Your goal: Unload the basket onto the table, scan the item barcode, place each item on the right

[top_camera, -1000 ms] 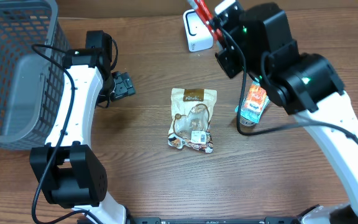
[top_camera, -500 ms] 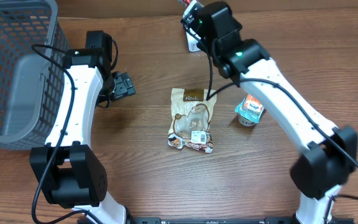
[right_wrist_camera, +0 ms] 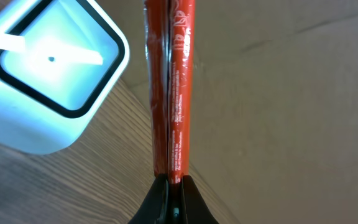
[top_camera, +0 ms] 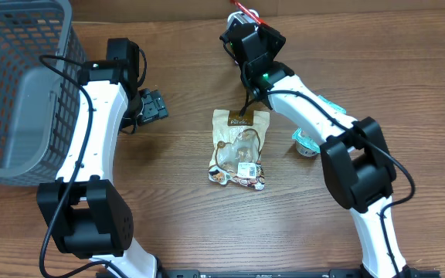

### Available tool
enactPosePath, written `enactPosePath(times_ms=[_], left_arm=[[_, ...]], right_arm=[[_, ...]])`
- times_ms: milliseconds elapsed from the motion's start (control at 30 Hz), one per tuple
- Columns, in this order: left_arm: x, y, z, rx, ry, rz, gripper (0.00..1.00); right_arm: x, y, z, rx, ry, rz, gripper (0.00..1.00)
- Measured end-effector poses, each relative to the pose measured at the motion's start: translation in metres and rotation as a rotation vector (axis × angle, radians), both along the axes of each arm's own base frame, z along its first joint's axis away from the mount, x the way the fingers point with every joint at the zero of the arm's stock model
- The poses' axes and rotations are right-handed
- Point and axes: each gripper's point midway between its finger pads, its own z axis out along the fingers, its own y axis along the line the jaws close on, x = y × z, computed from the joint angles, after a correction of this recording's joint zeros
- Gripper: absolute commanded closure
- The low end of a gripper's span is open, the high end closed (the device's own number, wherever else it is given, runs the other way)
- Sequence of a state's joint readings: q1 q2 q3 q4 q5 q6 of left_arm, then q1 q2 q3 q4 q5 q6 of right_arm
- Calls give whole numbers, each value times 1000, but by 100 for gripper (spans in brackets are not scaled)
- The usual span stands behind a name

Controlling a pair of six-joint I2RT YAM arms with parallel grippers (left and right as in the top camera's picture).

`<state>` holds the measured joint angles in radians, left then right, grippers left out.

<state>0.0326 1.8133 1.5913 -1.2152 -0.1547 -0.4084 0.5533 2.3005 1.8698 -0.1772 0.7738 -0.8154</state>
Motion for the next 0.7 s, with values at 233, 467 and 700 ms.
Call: enactPosePath(times_ms=[233, 467, 700], left_arm=[[0, 0, 0, 0, 0, 0, 0], [0, 0, 0, 0, 0, 0, 0], [0, 0, 0, 0, 0, 0, 0]], right_arm=[[7, -2, -10, -3, -38, -36, 96], [8, -4, -13, -9, -52, -53, 96], [9, -6, -38, -41, -22, -65, 96]])
